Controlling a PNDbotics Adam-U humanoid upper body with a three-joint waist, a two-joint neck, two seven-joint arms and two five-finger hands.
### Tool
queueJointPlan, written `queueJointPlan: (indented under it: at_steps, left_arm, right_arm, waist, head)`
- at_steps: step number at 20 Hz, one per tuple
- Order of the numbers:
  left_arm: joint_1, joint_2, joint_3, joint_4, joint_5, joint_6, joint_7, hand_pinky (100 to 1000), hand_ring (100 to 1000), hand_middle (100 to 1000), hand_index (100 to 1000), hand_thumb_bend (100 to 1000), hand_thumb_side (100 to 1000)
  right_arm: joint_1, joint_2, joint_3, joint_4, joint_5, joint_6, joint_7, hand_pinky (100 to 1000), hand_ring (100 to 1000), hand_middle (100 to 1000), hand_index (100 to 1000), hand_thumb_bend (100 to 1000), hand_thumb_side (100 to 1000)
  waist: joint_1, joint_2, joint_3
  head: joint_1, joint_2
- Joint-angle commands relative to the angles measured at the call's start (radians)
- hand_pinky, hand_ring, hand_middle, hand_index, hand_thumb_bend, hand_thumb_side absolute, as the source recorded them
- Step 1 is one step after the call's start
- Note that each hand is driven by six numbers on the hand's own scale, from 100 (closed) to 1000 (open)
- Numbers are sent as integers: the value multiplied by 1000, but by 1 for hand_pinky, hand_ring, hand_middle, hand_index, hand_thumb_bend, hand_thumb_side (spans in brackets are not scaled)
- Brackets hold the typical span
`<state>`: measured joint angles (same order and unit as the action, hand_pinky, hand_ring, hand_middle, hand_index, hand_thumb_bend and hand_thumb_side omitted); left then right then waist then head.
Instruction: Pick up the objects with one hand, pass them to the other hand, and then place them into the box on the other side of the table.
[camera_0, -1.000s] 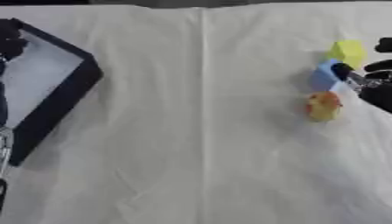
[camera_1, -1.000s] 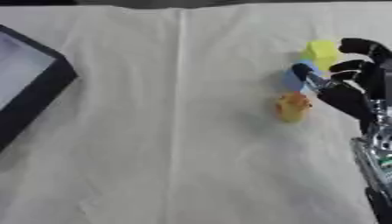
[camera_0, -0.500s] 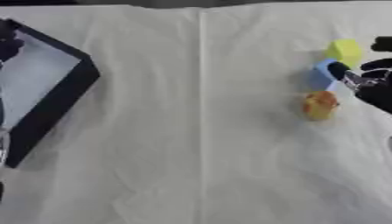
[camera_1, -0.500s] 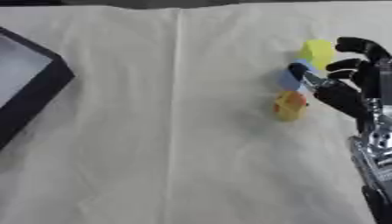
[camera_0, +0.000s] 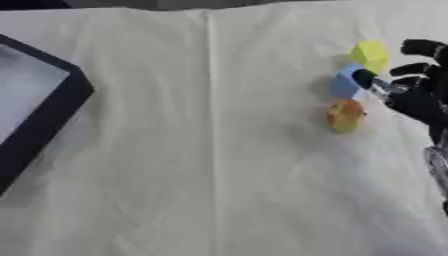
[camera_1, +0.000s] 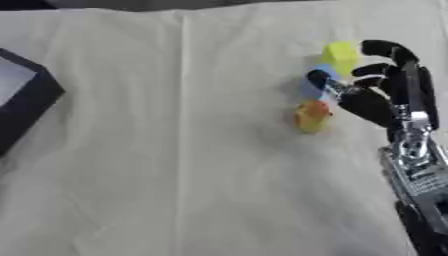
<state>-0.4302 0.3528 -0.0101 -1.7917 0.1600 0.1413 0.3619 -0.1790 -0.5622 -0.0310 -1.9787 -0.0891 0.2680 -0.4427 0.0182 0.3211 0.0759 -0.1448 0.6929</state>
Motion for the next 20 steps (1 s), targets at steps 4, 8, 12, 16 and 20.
queueJointPlan:
  at_steps: [4, 8, 12, 16, 20]
  left_arm:
    - [-1, 43, 3, -16, -7, 1, -1, 816, 666, 593, 711, 100, 808]
    - [2, 47, 1, -15, -8, 1, -3, 816, 666, 594, 711, 100, 808]
    - [2, 49, -1, -16, -8, 1, -6, 816, 667, 594, 712, 100, 807]
    - [-1, 49, -3, -19, -8, 0, -9, 816, 667, 594, 712, 100, 806]
    - [-3, 48, -6, -23, -7, 0, -12, 816, 668, 594, 712, 100, 805]
  right_arm:
    - [17, -183, -13, -21, -44, 24, 38, 567, 593, 706, 735, 868, 261]
    - [13, -274, -17, -21, -87, 41, 62, 572, 595, 707, 738, 866, 259]
    - [2, -360, -16, -21, -147, 57, 86, 587, 606, 722, 745, 862, 256]
    - [-15, -438, -5, -21, -169, 85, 141, 605, 619, 729, 750, 856, 251]
    - [-44, -499, 10, -15, -175, 111, 202, 631, 636, 738, 759, 847, 244]
  waist:
    - [-14, -37, -7]
    - [-19, -41, -9]
    - [-23, -45, -9]
    - [-23, -46, -7]
    - [-20, -43, -3]
  head:
    - [-1, 0]
    - [2, -9]
    - [1, -16]
    - [-1, -30]
    - [-20, -37]
